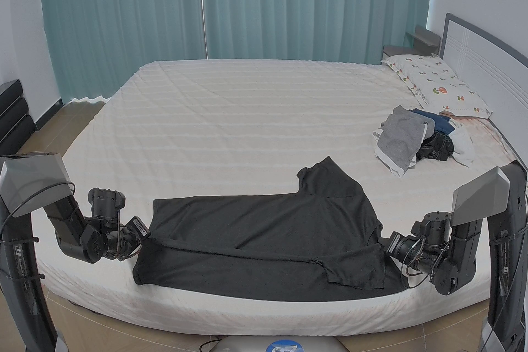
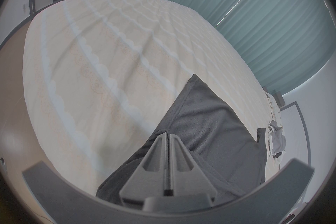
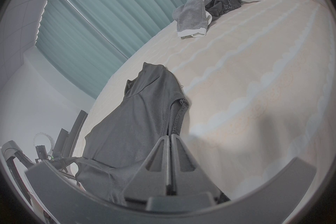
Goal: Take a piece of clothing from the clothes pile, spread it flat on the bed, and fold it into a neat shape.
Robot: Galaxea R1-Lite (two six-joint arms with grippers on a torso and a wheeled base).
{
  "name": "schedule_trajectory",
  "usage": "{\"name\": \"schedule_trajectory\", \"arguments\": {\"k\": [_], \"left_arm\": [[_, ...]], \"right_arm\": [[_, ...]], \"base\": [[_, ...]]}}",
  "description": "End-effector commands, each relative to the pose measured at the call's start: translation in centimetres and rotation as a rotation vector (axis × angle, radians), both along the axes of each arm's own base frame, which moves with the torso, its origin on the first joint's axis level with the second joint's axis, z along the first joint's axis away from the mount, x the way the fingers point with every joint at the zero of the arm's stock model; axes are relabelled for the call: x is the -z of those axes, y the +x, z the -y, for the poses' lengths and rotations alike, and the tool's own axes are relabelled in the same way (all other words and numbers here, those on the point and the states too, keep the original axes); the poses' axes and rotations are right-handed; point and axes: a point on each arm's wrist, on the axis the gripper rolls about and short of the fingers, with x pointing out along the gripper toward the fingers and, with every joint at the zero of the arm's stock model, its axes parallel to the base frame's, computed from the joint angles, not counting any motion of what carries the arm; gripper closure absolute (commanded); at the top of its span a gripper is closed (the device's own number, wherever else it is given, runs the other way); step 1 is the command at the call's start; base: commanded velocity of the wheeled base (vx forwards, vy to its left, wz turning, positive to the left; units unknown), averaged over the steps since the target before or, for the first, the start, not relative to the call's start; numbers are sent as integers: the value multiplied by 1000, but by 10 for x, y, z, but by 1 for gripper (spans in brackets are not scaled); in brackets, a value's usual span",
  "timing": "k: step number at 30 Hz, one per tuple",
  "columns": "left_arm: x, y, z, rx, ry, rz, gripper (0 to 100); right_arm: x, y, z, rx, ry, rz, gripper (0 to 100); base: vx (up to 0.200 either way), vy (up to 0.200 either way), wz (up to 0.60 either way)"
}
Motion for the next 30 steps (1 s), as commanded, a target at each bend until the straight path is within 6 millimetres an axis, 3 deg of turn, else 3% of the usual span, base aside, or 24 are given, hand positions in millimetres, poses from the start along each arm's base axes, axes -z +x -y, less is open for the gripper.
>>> {"name": "schedule_trajectory", "arguments": {"k": [1,13,14,21,28,30], "left_arm": [[2,0,-3,-8,-1,-7,100],[7,-2,-8,-22,0,-27,100],[7,-2,-8,-18,-4,-28,0],[6,-1,-7,-16,-9,-25,0],[-5,0,-10,-22,-8,12,0],[-7,1,-10,-27,-12,22,0]], "right_arm": [[-3,2,1,7,3,19,100],[-1,4,-2,9,-4,22,100],[-1,4,-2,7,-5,21,0],[-6,3,0,21,-2,29,0],[-42,2,18,150,119,94,0],[-45,-1,25,170,134,88,0]], "base": [[0,0,0],[0,0,0],[0,0,0],[0,0,0],[0,0,0],[0,0,0]]}}
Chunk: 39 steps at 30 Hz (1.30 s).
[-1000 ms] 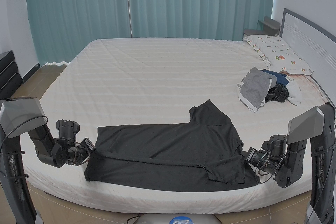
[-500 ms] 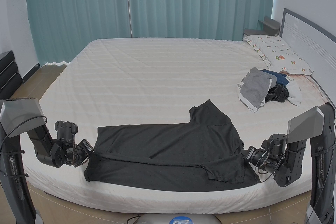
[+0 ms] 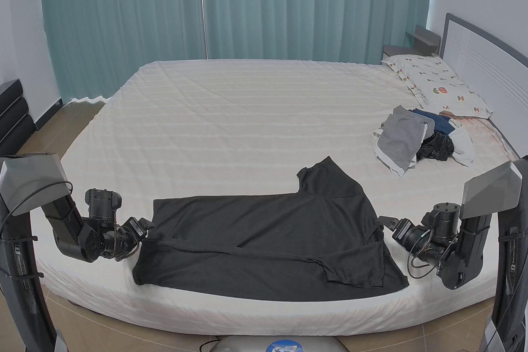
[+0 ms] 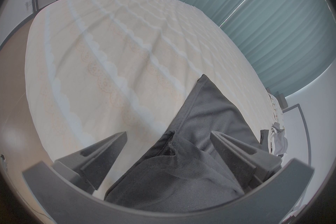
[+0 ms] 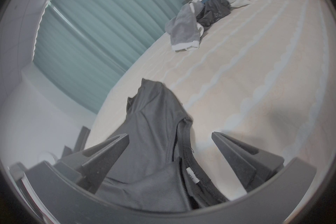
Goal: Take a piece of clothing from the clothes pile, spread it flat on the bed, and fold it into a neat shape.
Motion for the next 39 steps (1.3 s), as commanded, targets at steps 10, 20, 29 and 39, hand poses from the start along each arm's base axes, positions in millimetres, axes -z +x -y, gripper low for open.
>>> {"name": "schedule_trajectory", "arguments": {"k": [10,20,29,39], "left_arm": [[-16,-1,-12,3,-61,46,0],[-16,3,-14,-22,-74,60,0],[-19,9,-12,-14,-74,83,0],[-25,53,-2,54,-25,191,0]], "right_arm": [[-20,-4,23,81,57,34,0],[-16,-4,22,78,56,22,0],[-15,-7,19,68,56,11,0],[-3,-9,18,69,52,-32,0]], "base": [[140,0,0],[100,0,0],[0,0,0],[0,0,0]]}}
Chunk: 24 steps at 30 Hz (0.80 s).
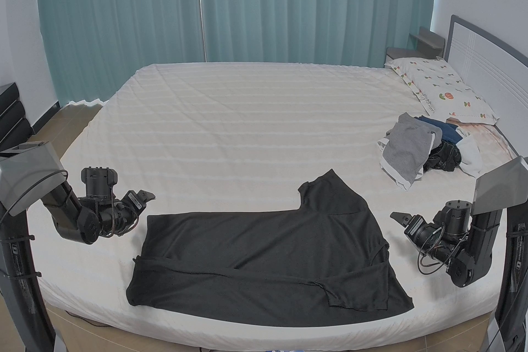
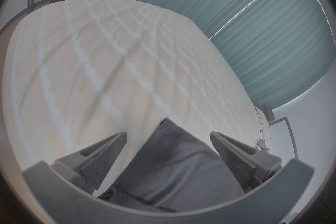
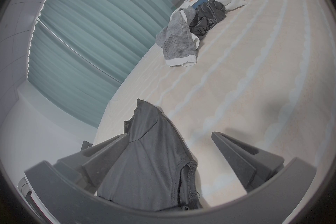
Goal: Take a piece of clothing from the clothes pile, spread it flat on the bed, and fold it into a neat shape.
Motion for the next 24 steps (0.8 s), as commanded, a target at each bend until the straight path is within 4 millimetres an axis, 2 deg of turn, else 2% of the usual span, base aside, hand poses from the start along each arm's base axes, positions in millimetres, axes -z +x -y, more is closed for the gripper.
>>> {"name": "schedule_trajectory", "arguments": {"k": [1,3,5,7,12,15,24], "left_arm": [[11,23,4,40,37,23,0],[19,26,4,49,46,14,0],[42,36,6,53,80,-2,0],[42,38,5,24,113,11,0],[49,23,7,43,157,-33,0],[48,24,12,56,163,1,0],[45,30,20,76,150,30,0]], "right_arm": [[10,-1,0,-1,-2,-29,0],[10,-2,0,0,-3,-32,0],[14,-1,1,6,-13,-42,0],[13,-2,3,11,-12,-40,0],[16,-1,0,0,-11,-46,0],[20,-1,-8,-20,-13,-56,0],[20,-1,-6,-17,-16,-55,0]], "base": [[0,0,0],[0,0,0],[0,0,0],[0,0,0],[0,0,0],[0,0,0],[0,0,0]]}}
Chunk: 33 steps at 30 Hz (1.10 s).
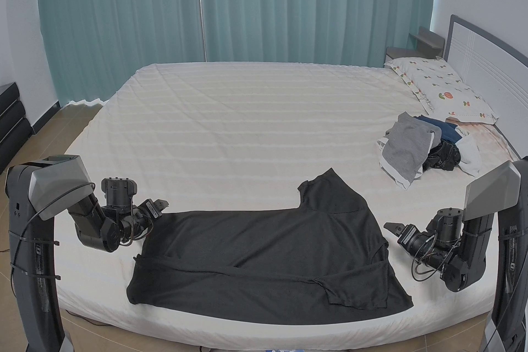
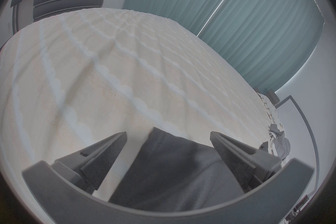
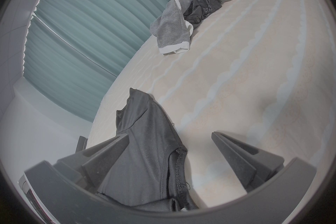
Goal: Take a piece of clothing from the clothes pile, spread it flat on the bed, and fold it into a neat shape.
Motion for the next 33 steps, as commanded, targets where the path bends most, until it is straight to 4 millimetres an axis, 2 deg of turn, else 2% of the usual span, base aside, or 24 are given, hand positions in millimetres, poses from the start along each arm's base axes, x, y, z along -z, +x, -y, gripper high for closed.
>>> {"name": "schedule_trajectory", "arguments": {"k": [1,5,6,12,20,23,28,33], "left_arm": [[5,1,4,11,0,-8,0],[11,3,5,14,8,-13,0],[11,3,5,14,8,-13,100],[8,11,-5,-42,-2,48,100],[-13,11,-10,-158,-85,125,100],[-16,9,-18,-182,-85,129,100],[-15,9,-28,-213,-103,129,100],[-13,8,-32,-218,-106,123,100]], "right_arm": [[0,1,0,-1,-1,5,0],[0,1,-1,-3,-2,7,0],[0,1,-1,-3,-2,7,0],[-10,4,-3,2,-20,50,0],[-22,22,-20,-34,-108,154,0],[-25,38,-32,-89,-166,177,0],[-37,73,-37,-98,-213,187,0],[-33,101,-47,-115,-224,126,0]], "base": [[0,0,0],[0,0,0],[0,0,0],[0,0,0],[0,0,0],[0,0,0],[0,0,0],[0,0,0]]}}
